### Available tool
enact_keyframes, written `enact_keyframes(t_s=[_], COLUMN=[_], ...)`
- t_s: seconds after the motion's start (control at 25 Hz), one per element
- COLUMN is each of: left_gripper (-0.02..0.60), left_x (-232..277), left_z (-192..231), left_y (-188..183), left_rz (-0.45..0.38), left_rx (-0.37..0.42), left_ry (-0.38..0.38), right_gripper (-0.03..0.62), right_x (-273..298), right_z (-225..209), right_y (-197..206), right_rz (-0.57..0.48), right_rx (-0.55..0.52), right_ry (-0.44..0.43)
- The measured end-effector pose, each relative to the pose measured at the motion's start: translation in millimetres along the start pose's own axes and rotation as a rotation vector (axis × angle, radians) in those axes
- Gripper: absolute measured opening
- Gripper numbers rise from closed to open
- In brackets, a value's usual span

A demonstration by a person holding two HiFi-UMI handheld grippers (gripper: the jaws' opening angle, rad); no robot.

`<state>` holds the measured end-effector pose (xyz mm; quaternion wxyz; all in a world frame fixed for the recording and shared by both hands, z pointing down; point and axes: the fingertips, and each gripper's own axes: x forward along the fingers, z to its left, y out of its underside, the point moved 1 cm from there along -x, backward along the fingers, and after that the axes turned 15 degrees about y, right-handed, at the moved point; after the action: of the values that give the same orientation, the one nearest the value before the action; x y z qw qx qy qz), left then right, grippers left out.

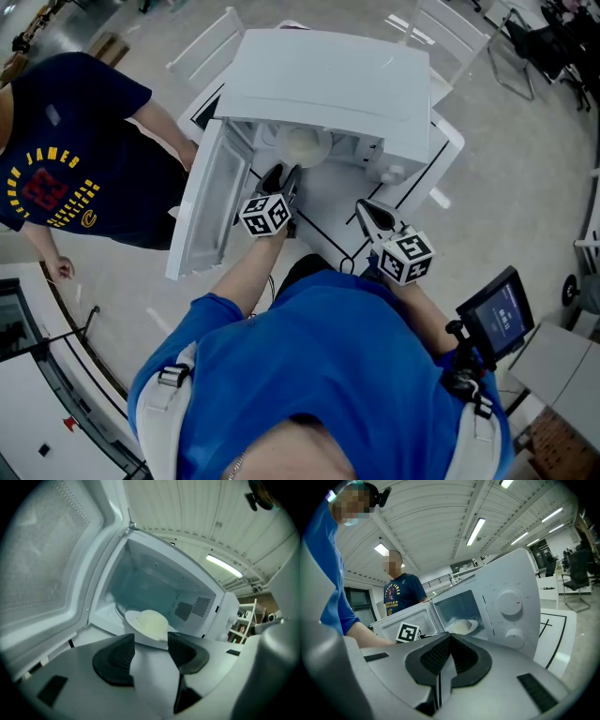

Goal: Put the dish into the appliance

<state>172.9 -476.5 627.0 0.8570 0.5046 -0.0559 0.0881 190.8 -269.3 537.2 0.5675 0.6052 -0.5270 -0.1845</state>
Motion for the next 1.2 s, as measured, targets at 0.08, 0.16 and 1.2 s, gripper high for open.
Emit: enact_keyframes(t_s=[0.08, 0.16, 1.2], left_gripper=[0.225, 0.225, 0.193], left_x=[-2, -1, 29], left_z=[-3, -7, -9], left_y=[-1, -1, -13], left_rz=[0.031, 0.06, 0.178], left_rx=[0.073, 0.126, 0.262], left_ry=[-0.014, -0.015, -0.048], right_gripper=[0.002, 0.002, 0.002], right_x=[0, 1, 11], right_z=[0, -1, -3], right_y=[2, 3, -4], right_rz=[0.003, 0.006, 0.003], right_rx=[-0.003, -0.006, -0.008], right_ry=[-0.002, -0.002, 0.013])
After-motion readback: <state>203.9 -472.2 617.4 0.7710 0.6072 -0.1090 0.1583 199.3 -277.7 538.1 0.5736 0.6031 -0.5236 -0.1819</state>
